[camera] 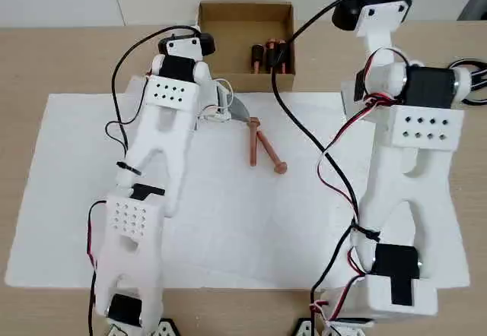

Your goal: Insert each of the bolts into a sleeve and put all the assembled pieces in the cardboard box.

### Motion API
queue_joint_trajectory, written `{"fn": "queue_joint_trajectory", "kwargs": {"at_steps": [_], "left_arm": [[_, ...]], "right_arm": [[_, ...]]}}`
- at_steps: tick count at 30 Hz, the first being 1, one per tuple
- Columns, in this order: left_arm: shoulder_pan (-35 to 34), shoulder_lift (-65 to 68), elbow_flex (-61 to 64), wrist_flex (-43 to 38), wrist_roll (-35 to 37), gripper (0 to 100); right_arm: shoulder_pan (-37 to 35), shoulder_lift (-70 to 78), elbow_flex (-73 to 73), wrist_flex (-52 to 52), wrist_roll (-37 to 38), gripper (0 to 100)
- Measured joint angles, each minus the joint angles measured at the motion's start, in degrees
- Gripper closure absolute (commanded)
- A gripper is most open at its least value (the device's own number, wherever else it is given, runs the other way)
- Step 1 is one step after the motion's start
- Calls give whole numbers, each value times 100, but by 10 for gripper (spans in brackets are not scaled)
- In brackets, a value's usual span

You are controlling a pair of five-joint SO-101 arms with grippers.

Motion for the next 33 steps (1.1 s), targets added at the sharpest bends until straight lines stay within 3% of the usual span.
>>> {"fn": "queue_joint_trajectory", "kwargs": {"at_steps": [27, 33], "left_arm": [[527, 668, -431, -88, -79, 608], [527, 905, -475, -114, -62, 719]], "right_arm": [[0, 0, 0, 0, -9, 994], [0, 0, 0, 0, -9, 994]]}}
